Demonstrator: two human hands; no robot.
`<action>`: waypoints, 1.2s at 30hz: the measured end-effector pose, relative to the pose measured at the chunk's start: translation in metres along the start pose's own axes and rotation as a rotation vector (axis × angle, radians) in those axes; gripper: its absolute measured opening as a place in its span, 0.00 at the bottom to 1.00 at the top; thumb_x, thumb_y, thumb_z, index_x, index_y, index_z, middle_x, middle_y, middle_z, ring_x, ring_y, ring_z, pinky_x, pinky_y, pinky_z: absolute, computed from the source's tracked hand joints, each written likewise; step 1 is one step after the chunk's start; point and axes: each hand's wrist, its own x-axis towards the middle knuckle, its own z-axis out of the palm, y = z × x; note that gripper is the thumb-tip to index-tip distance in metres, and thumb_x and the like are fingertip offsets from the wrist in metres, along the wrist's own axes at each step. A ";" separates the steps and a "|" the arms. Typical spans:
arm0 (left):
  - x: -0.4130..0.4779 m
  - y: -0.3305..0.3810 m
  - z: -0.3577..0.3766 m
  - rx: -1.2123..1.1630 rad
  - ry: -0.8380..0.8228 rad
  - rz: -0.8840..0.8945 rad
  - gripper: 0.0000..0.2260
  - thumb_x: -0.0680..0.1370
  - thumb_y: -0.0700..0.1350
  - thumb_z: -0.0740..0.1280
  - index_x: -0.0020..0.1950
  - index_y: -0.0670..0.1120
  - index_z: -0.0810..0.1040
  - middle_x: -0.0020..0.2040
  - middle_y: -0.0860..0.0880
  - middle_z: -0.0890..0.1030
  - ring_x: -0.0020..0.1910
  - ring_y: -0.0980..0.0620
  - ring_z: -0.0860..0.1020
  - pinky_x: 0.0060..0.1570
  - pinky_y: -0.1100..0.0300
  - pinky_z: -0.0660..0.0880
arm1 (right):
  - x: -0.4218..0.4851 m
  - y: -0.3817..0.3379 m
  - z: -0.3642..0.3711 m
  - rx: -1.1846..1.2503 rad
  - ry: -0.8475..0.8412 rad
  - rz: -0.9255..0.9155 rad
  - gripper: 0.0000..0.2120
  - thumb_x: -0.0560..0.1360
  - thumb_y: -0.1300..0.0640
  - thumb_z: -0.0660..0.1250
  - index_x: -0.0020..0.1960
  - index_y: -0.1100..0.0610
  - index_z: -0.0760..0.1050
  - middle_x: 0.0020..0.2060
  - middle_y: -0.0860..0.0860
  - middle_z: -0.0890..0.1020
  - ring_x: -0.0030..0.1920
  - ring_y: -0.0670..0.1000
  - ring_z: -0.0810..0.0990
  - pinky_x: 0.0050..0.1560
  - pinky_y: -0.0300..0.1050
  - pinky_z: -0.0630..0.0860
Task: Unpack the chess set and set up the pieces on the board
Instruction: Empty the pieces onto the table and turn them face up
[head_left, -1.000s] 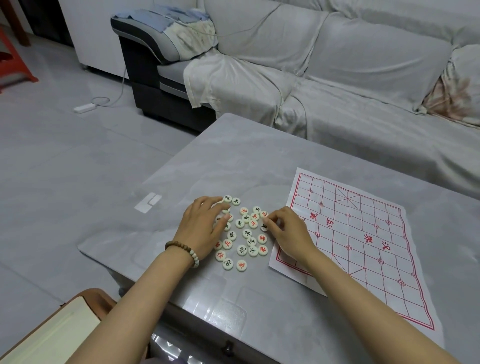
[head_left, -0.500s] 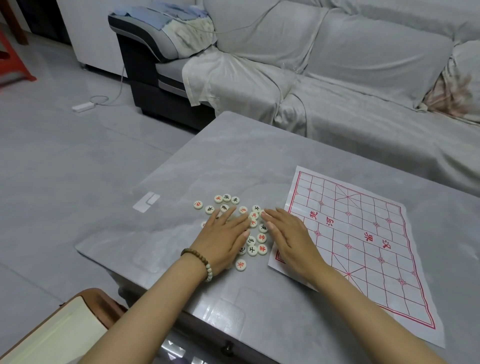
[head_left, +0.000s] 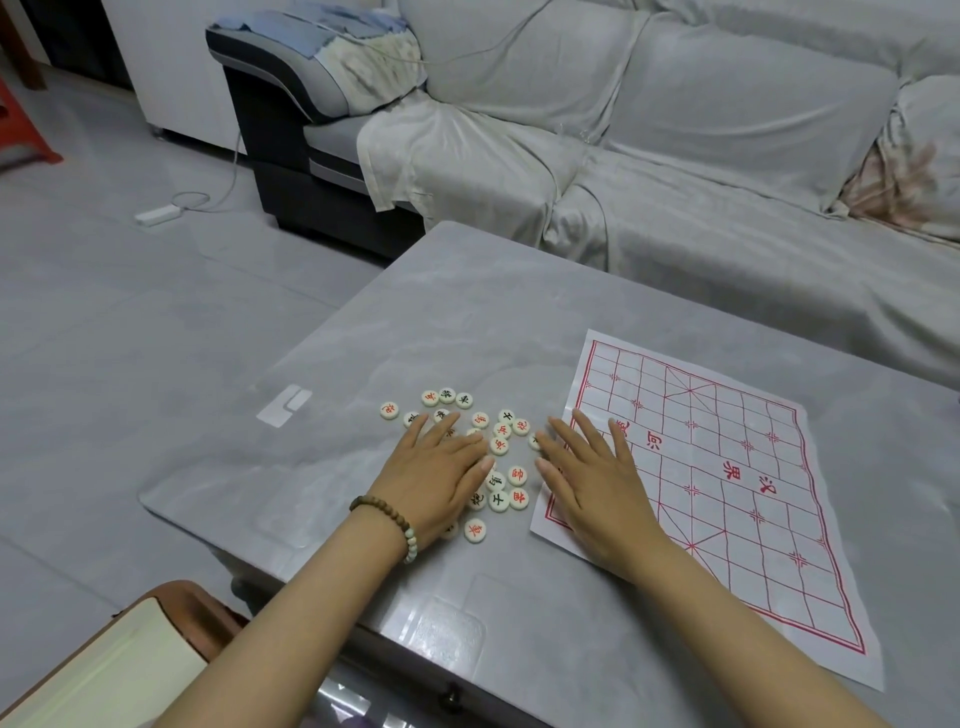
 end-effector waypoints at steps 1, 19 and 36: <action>0.000 -0.001 -0.001 0.004 0.009 0.000 0.41 0.67 0.61 0.27 0.71 0.55 0.64 0.73 0.57 0.62 0.75 0.56 0.48 0.72 0.57 0.37 | 0.004 0.000 0.001 -0.002 0.002 0.017 0.47 0.65 0.35 0.14 0.76 0.44 0.51 0.77 0.43 0.50 0.76 0.46 0.39 0.72 0.51 0.30; 0.002 -0.032 -0.005 -0.049 0.075 -0.212 0.32 0.75 0.60 0.33 0.75 0.52 0.56 0.75 0.57 0.56 0.75 0.55 0.50 0.72 0.57 0.42 | 0.076 -0.023 -0.013 0.474 -0.137 -0.092 0.23 0.82 0.46 0.44 0.76 0.47 0.53 0.76 0.45 0.54 0.76 0.44 0.47 0.75 0.47 0.42; 0.003 -0.045 -0.012 -0.136 -0.034 -0.310 0.23 0.82 0.53 0.41 0.77 0.51 0.49 0.77 0.56 0.49 0.75 0.56 0.42 0.73 0.57 0.37 | 0.129 -0.026 -0.013 0.201 -0.393 -0.152 0.27 0.81 0.44 0.39 0.77 0.51 0.39 0.76 0.46 0.41 0.76 0.45 0.39 0.74 0.47 0.36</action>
